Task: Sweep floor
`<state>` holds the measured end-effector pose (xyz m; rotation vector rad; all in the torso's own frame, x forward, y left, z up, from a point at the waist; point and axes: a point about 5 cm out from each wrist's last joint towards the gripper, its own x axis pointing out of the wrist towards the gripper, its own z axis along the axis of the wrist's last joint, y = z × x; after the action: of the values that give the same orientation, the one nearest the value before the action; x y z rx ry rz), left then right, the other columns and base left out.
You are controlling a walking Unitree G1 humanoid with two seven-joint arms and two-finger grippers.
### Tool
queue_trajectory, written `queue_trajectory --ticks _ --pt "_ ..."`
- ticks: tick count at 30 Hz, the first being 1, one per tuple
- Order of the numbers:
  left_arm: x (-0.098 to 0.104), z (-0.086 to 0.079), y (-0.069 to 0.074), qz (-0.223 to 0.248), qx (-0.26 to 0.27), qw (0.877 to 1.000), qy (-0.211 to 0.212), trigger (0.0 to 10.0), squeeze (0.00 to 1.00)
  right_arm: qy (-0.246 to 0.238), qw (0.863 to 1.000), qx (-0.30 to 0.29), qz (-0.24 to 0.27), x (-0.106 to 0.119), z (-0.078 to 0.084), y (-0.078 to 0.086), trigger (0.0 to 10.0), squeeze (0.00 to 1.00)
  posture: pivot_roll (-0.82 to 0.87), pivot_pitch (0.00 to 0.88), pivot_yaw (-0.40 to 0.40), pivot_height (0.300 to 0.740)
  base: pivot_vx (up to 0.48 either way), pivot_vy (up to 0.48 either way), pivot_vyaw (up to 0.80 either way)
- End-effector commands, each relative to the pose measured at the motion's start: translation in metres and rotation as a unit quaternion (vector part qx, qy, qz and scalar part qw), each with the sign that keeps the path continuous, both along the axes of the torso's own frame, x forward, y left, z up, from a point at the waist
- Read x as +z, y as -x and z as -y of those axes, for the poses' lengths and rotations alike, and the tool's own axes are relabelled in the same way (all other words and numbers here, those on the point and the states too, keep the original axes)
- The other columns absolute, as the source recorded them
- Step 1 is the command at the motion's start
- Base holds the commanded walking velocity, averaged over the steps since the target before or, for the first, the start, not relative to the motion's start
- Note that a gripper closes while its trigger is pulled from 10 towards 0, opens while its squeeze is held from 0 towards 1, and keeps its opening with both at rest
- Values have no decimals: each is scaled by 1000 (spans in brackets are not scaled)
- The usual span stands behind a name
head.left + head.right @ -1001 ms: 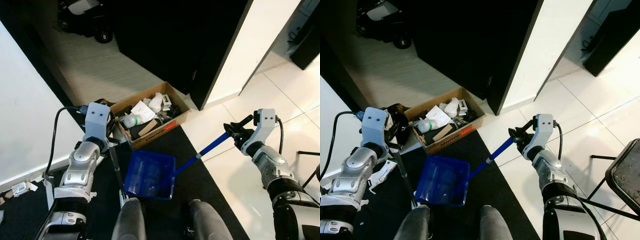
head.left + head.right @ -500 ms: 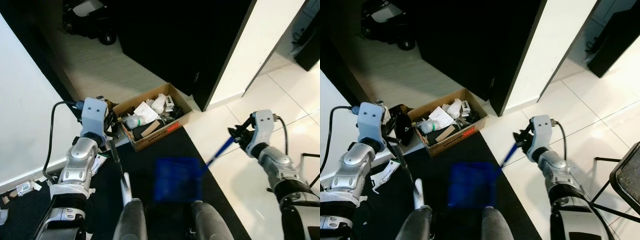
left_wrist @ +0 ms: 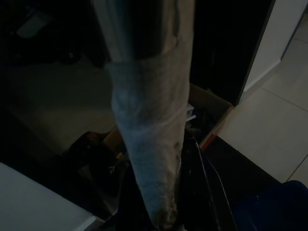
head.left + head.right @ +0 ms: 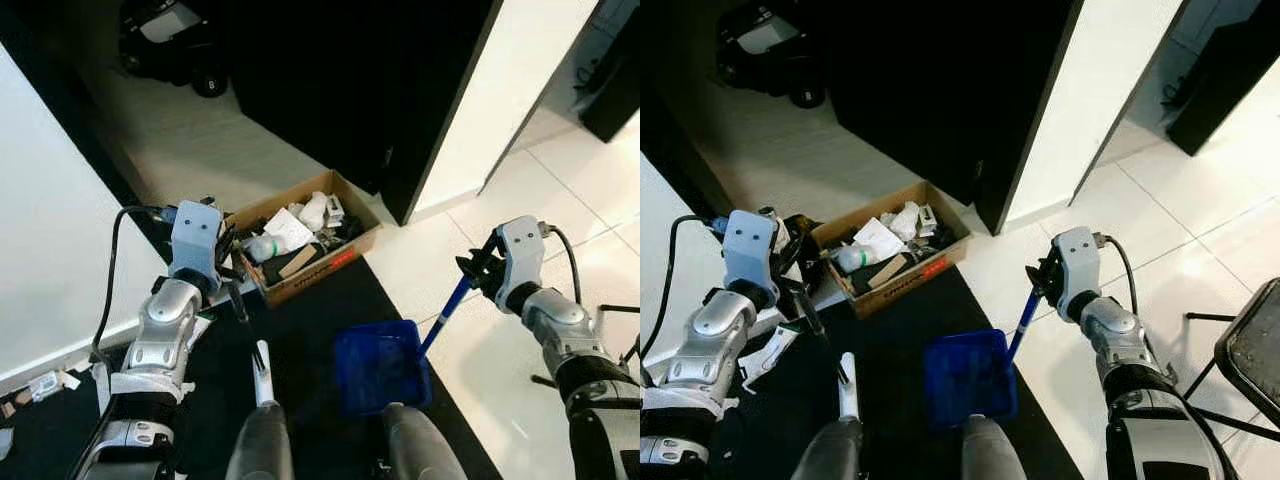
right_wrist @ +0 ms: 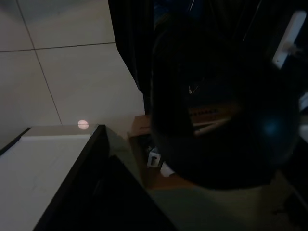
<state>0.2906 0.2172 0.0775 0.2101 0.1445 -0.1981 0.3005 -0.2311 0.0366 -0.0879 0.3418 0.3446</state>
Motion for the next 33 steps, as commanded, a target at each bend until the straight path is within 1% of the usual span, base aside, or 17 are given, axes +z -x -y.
queue_trajectory --ticks 1,2,5,8,14,16,22,33 --pt "3 -2 1 7 4 1000 5 10000 0 -23 1000 -18 12 4 1 -4 10000 0 57 38 -46 740 0 0 0" --pt "3 -2 1 7 4 1000 5 10000 0 -23 1000 -18 12 4 1 -4 10000 0 57 38 -46 740 0 0 0" --pt "5 -4 1 8 9 1000 7 10000 0 -52 998 -34 16 6 -1 -6 10000 0 58 40 -46 740 0 0 0" --pt "5 -4 1 9 10 1000 8 10000 0 -57 998 -34 16 5 -3 -6 10000 0 59 41 -46 740 0 0 0" --pt "6 -1 0 10 9 1000 11 10000 0 -63 997 -33 14 3 -8 -6 10000 0 58 43 -46 740 0 295 0" --pt "5 1 0 10 9 1000 15 10000 0 -68 997 -30 12 1 -12 -6 10000 0 58 41 -48 740 0 306 0" --pt "5 4 0 9 9 1000 20 10000 0 -75 997 -27 7 -3 -18 -4 10000 0 56 42 -47 740 0 306 0" --pt "2 8 0 5 6 1000 27 10000 0 -84 996 -28 5 -6 -22 -2 10000 0 56 41 -42 740 0 309 0"
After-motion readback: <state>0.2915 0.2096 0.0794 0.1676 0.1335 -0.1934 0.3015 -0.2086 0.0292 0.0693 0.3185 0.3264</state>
